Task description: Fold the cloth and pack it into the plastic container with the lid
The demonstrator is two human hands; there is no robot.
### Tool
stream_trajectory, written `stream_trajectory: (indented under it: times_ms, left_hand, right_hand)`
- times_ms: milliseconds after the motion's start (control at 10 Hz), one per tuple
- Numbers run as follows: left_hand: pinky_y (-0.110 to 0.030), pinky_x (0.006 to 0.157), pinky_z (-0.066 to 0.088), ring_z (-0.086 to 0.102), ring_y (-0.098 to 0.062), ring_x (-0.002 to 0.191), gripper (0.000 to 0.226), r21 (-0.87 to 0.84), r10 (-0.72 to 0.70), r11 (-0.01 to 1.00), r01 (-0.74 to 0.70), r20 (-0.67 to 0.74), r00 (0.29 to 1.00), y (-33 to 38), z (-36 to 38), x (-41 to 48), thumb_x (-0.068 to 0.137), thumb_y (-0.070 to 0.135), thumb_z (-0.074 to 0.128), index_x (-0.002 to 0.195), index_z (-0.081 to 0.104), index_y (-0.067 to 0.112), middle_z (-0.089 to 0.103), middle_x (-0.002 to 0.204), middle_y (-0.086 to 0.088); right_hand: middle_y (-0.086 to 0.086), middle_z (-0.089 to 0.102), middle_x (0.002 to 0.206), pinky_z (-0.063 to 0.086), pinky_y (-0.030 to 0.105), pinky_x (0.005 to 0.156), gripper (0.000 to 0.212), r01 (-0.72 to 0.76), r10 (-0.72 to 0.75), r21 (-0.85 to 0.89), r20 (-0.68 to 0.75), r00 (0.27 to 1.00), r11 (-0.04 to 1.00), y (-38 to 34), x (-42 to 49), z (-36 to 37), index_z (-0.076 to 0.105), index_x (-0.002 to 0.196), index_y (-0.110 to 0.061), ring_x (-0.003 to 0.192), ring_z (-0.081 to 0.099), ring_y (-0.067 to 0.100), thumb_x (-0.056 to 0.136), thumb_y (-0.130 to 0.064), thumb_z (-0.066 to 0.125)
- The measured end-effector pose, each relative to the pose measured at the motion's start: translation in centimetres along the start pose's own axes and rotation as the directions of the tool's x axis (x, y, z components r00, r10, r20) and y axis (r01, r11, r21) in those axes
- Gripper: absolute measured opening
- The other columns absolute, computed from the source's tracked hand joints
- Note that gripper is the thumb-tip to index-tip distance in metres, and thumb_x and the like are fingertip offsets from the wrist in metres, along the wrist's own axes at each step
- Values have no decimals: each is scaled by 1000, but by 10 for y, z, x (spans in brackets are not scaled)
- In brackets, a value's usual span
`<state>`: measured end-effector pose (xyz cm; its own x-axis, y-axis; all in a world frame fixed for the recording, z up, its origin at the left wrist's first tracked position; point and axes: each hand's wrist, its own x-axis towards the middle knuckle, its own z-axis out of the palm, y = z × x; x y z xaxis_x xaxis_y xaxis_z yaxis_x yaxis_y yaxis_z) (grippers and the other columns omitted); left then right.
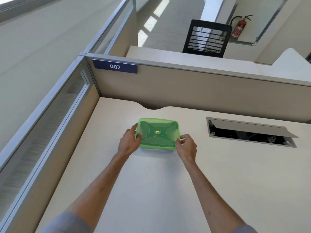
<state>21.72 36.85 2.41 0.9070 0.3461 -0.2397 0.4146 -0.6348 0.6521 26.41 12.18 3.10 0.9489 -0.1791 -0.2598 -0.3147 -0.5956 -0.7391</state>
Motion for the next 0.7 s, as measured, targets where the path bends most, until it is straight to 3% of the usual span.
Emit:
stream_trajectory:
  times_ms: [300,500,600,700]
  left_hand:
    - [-57,111,50,57,-44,142,68,137,-1,991,-7,56,998,23,9,-14,116,37,47,176,18,21,51,161,-18]
    - [-55,118,46,51,-44,149,71,135,-20,991,0,148,989,25,-4,-20,118,44,38,178,4,25,43,168,-18]
    - [-62,122,43,36,-42,159,75,142,-7,990,-7,91,996,33,-5,-29,118,46,35,177,-3,21,23,179,-14]
    - [-63,127,37,18,-36,169,75,222,127,969,-113,-50,991,44,-3,-35,118,47,34,177,-1,19,8,185,-9]
  right_hand:
    - [12,79,104,54,39,88,25,35,-33,-70,27,999,997,2,1,-17,69,121,-11,99,74,36,102,-26,73]
    - [16,79,115,59,42,93,29,35,-29,-80,79,996,996,-4,0,-26,67,125,-8,101,76,40,104,-28,71]
    - [12,72,130,54,40,91,37,91,-82,-174,58,995,980,-3,-1,-30,64,135,-11,118,70,37,107,-35,65]
    - [9,62,141,53,46,100,39,234,-249,-309,-10,968,922,-9,-9,-40,60,143,-13,131,61,33,110,-34,58]
